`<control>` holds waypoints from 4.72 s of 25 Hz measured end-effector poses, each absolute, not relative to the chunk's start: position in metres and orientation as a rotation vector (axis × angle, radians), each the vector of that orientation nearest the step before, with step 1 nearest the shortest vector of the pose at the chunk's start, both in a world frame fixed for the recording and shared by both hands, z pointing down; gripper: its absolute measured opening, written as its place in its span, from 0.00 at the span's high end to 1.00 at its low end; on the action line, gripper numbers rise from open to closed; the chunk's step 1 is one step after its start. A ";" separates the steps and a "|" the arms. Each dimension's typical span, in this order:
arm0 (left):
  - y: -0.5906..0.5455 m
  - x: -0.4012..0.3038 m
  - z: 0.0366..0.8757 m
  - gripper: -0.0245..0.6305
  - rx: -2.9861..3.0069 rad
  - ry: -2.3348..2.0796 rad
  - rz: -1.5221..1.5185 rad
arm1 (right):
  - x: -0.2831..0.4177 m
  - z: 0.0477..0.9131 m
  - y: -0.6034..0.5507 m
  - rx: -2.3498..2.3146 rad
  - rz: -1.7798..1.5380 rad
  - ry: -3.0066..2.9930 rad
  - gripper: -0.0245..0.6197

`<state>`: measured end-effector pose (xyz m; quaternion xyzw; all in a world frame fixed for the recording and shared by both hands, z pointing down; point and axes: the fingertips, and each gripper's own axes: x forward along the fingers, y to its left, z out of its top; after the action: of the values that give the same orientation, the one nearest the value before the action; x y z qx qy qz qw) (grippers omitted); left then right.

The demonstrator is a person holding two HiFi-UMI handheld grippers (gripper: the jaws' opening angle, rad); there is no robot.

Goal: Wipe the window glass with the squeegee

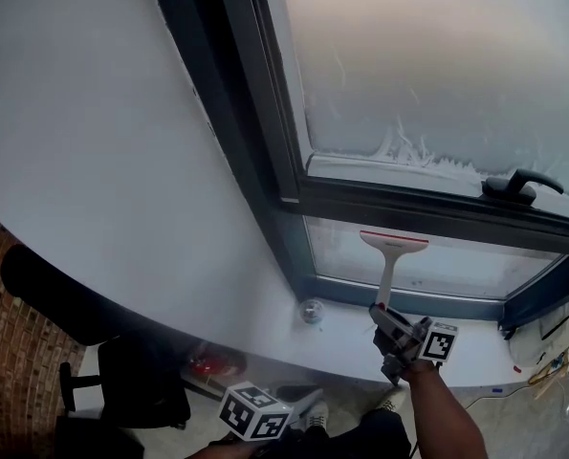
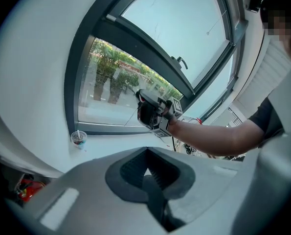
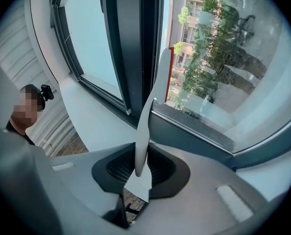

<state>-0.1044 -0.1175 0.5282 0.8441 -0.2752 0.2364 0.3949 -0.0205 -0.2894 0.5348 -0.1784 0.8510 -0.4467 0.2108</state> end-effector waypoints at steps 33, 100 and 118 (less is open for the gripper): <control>-0.131 -0.079 0.574 0.96 2.007 -0.699 0.618 | -0.009 0.684 -0.313 -0.554 -1.519 2.275 0.83; -0.131 -0.067 0.552 0.96 2.124 -0.599 0.672 | 0.008 0.690 -0.251 -0.624 -1.588 2.170 0.83; -0.119 -0.057 0.492 0.96 2.300 -0.555 0.618 | 0.055 0.523 -0.238 -0.643 -1.229 2.269 0.82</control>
<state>-0.0572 -0.1193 0.4915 0.8841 -0.2132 0.2375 0.3413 0.0551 -0.2380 0.5229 -0.2347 0.8285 -0.4487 0.2390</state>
